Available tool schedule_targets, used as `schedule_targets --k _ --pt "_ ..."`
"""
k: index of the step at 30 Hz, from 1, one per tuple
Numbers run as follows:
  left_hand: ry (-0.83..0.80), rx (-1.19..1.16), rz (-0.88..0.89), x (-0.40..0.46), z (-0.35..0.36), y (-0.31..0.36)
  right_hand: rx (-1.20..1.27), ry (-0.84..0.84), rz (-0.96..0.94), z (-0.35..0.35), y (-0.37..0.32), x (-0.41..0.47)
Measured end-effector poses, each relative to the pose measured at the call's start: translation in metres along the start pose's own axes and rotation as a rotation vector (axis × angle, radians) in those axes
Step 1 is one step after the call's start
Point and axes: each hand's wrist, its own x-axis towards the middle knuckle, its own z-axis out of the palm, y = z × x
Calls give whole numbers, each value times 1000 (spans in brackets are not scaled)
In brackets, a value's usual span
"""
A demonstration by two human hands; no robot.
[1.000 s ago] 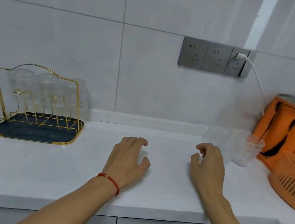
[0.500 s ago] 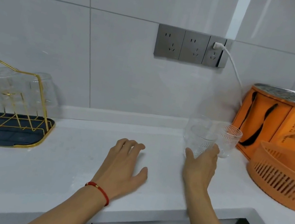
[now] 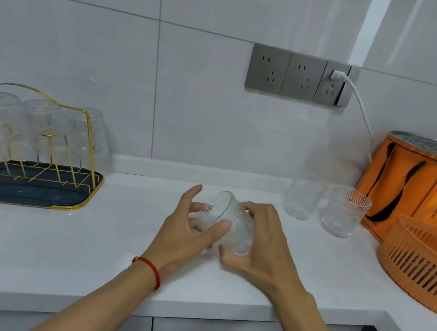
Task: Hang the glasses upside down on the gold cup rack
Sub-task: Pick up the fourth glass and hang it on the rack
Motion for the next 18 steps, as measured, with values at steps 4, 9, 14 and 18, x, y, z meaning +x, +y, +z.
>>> schedule_targets --k 4,9,14,18 --pt "138 -222 -80 -7 -29 9 170 0 -35 18 -23 3" --pt "233 -449 -182 -18 -87 19 898 -262 449 52 -77 20" --pt "270 -212 -214 -34 -156 17 1070 -257 456 83 -120 46" --pt "431 717 -68 -48 -223 -9 855 -148 319 85 -155 76"
